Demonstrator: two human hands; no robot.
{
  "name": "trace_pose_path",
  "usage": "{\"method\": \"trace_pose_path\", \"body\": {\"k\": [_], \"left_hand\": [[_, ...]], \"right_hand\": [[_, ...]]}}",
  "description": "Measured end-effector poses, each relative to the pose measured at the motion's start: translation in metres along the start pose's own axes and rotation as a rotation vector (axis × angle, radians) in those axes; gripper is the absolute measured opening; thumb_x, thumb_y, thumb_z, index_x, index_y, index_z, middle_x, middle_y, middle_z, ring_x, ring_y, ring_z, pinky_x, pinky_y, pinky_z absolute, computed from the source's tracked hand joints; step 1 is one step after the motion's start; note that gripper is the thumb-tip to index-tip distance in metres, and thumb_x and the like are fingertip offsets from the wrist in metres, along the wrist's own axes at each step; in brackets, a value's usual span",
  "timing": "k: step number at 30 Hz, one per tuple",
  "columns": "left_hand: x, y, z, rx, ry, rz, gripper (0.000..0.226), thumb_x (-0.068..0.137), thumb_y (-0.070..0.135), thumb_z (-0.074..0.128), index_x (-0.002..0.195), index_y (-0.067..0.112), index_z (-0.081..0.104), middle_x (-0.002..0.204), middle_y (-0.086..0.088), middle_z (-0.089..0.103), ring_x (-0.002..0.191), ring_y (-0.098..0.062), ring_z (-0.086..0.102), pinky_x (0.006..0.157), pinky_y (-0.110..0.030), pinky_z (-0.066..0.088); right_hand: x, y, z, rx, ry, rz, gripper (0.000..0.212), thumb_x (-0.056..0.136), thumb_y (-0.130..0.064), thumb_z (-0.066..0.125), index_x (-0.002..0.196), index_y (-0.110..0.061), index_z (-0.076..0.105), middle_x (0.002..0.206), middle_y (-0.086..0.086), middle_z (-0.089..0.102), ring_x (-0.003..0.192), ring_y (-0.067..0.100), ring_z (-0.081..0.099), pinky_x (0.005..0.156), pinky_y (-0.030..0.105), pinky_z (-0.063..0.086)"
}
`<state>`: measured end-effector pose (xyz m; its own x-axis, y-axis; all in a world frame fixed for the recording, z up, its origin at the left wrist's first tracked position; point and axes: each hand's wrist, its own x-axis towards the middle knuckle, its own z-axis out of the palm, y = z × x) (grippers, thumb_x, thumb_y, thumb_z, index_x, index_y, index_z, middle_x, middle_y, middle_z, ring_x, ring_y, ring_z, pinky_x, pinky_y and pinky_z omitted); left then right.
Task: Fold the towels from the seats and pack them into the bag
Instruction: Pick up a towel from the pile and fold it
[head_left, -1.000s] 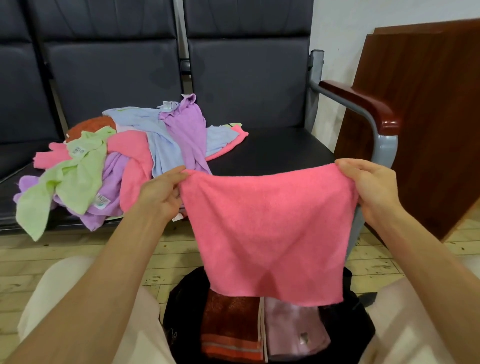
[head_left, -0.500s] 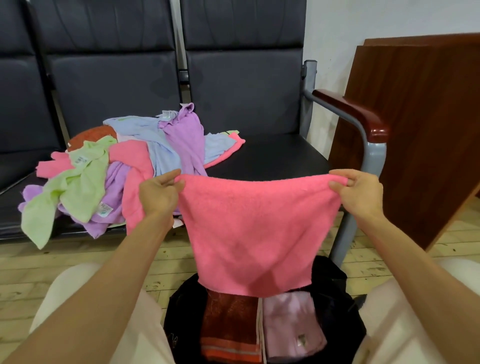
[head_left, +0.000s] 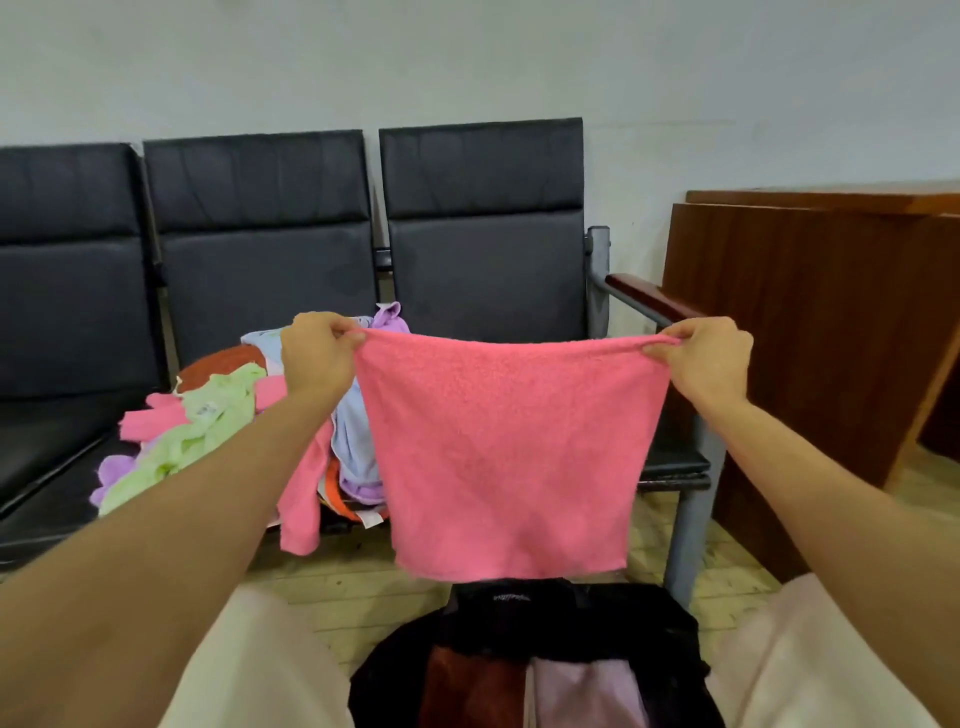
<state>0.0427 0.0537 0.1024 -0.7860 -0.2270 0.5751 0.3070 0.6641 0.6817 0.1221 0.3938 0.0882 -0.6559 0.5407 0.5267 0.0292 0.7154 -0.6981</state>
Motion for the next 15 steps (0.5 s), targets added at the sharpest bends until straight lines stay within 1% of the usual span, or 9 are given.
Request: {"method": "trace_pose_path", "body": {"k": [3, 5, 7, 9, 11, 12, 13, 14, 15], "left_hand": [[0.004, 0.015, -0.005, 0.022, -0.01, -0.055, 0.016, 0.087, 0.006, 0.06, 0.097, 0.007, 0.073, 0.104, -0.01, 0.07, 0.1, -0.027, 0.062, 0.078, -0.029, 0.042], [0.006, 0.023, -0.007, 0.035, -0.045, -0.07, 0.016, 0.091, 0.007, 0.053, 0.099, 0.008, 0.066, 0.108, -0.01, 0.066, 0.102, -0.03, 0.059, 0.082, -0.036, 0.044], [0.009, 0.028, -0.005, 0.012, -0.088, -0.097, 0.014, 0.094, 0.007, 0.044, 0.102, 0.008, 0.055, 0.107, -0.013, 0.059, 0.098, -0.035, 0.059, 0.084, -0.044, 0.049], [0.014, 0.031, 0.0, -0.034, -0.144, -0.116, 0.011, 0.096, 0.008, 0.036, 0.103, 0.008, 0.045, 0.102, -0.016, 0.053, 0.088, -0.042, 0.062, 0.079, -0.051, 0.053], [0.021, 0.035, 0.007, -0.109, -0.198, -0.159, 0.009, 0.097, 0.01, 0.032, 0.103, 0.009, 0.039, 0.101, -0.014, 0.05, 0.081, -0.047, 0.064, 0.074, -0.054, 0.055], [0.023, 0.037, 0.01, -0.157, -0.218, -0.191, 0.01, 0.097, 0.01, 0.031, 0.105, 0.009, 0.037, 0.099, -0.015, 0.049, 0.074, -0.045, 0.066, 0.068, -0.052, 0.057], [0.027, 0.039, 0.014, -0.217, -0.236, -0.226, 0.012, 0.098, 0.009, 0.029, 0.108, 0.009, 0.036, 0.096, -0.015, 0.049, 0.064, -0.04, 0.067, 0.059, -0.045, 0.059], [0.03, 0.041, 0.018, -0.257, -0.246, -0.267, 0.017, 0.098, 0.007, 0.027, 0.112, 0.008, 0.036, 0.096, -0.016, 0.05, 0.055, -0.034, 0.067, 0.048, -0.037, 0.057], [0.035, 0.041, 0.024, -0.274, -0.249, -0.286, 0.024, 0.096, 0.004, 0.026, 0.117, 0.004, 0.038, 0.1, -0.018, 0.05, 0.051, -0.031, 0.066, 0.04, -0.029, 0.053]], "right_hand": [[0.01, -0.006, -0.006, -0.028, 0.036, 0.0, 0.022, 0.084, -0.015, 0.074, 0.1, -0.001, 0.074, 0.097, 0.016, 0.07, 0.082, 0.017, 0.06, 0.078, 0.024, 0.047], [0.018, -0.009, -0.007, -0.072, 0.035, -0.013, 0.021, 0.086, -0.017, 0.073, 0.099, -0.001, 0.074, 0.098, 0.016, 0.069, 0.078, 0.019, 0.061, 0.07, 0.024, 0.049], [0.025, -0.014, -0.009, -0.082, 0.007, -0.005, 0.022, 0.091, -0.017, 0.067, 0.103, 0.002, 0.07, 0.095, 0.018, 0.067, 0.075, 0.023, 0.062, 0.063, 0.027, 0.051], [0.03, -0.017, -0.011, -0.056, -0.03, 0.009, 0.025, 0.096, -0.016, 0.058, 0.111, 0.004, 0.059, 0.098, 0.015, 0.061, 0.082, 0.027, 0.061, 0.07, 0.037, 0.054], [0.034, -0.02, -0.012, -0.012, -0.064, 0.011, 0.021, 0.1, -0.015, 0.049, 0.116, -0.001, 0.051, 0.101, 0.013, 0.053, 0.084, 0.03, 0.059, 0.075, 0.043, 0.054], [0.037, -0.02, -0.011, 0.0, -0.077, 0.001, 0.02, 0.101, -0.014, 0.046, 0.116, -0.003, 0.051, 0.102, 0.014, 0.054, 0.083, 0.032, 0.061, 0.076, 0.046, 0.055], [0.044, -0.018, -0.008, -0.002, -0.086, -0.012, 0.02, 0.101, -0.013, 0.043, 0.116, -0.003, 0.053, 0.104, 0.018, 0.057, 0.081, 0.035, 0.064, 0.077, 0.048, 0.056], [0.049, -0.018, -0.006, -0.013, -0.107, -0.012, 0.022, 0.101, -0.012, 0.041, 0.113, -0.002, 0.057, 0.102, 0.021, 0.062, 0.079, 0.037, 0.065, 0.078, 0.048, 0.057], [0.056, -0.016, -0.003, -0.023, -0.134, -0.012, 0.024, 0.101, -0.01, 0.04, 0.11, 0.0, 0.061, 0.095, 0.024, 0.066, 0.077, 0.038, 0.066, 0.081, 0.045, 0.056]]}}
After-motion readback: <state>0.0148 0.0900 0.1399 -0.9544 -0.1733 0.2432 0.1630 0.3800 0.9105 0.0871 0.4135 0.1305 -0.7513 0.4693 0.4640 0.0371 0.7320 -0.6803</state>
